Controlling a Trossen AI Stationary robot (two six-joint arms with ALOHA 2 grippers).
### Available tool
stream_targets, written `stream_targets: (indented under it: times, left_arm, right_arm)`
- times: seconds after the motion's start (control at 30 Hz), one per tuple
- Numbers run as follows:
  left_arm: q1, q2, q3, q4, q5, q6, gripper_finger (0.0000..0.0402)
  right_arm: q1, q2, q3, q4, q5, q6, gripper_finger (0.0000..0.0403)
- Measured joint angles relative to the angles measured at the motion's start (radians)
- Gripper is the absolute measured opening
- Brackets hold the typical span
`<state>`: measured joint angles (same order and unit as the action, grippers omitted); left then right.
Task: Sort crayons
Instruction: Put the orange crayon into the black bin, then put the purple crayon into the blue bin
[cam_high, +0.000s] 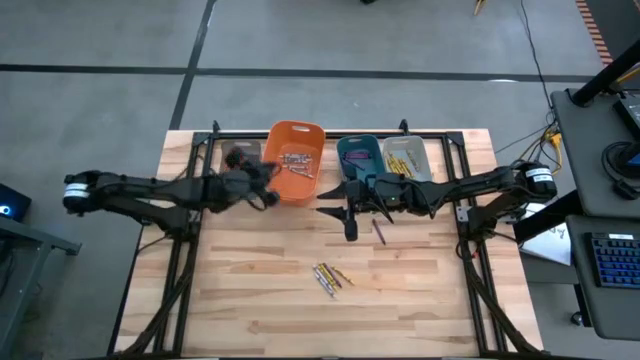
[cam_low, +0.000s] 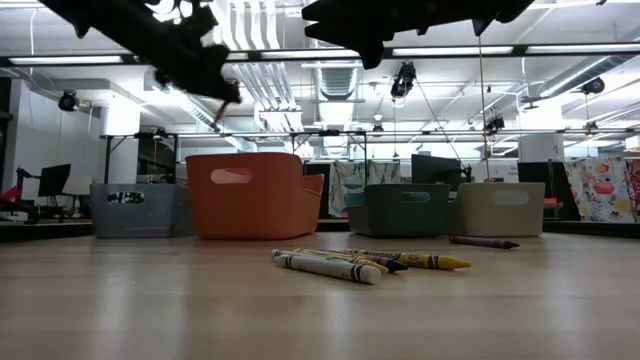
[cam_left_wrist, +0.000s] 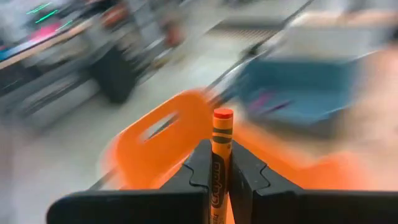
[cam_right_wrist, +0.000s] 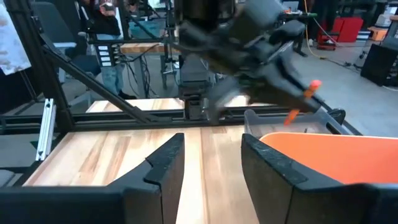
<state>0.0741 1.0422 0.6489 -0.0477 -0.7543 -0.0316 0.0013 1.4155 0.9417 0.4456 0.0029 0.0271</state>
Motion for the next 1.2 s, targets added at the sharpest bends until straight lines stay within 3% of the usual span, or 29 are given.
stream_targets:
  times: [0.07, 0.17, 0.4, 0.57, 0.87, 1.2]
  left_arm:
    - [0.053, -0.014, 0.031, -0.137, -0.062, -0.054, 0.0002]
    - [0.153, -0.016, 0.071, -0.287, -0.063, -0.116, 0.0002]
    - [0.448, 0.047, 0.107, -0.482, 0.172, -0.204, 0.0001]
    - [0.577, 0.123, 0.102, -0.493, 0.221, -0.191, 0.0001]
    - [0.604, 0.219, 0.103, -0.493, 0.166, -0.185, 0.0027]
    - [0.604, 0.213, 0.102, -0.494, 0.161, -0.187, 0.0061]
  right_arm:
    - [0.0, 0.0, 0.0, -0.002, 0.0, 0.0, 0.0144]
    - [0.0, 0.001, 0.0, -0.001, 0.0, 0.0, 0.0141]
    - [0.0, 0.001, 0.0, -0.001, 0.0, 0.0, 0.0146]
    - [0.0, 0.001, 0.0, -0.001, -0.001, 0.0, 0.0144]
    - [0.0, 0.001, 0.0, -0.002, -0.001, 0.012, 0.0147]
    - [0.0, 0.002, 0.0, -0.03, -0.001, 0.033, 0.0146]
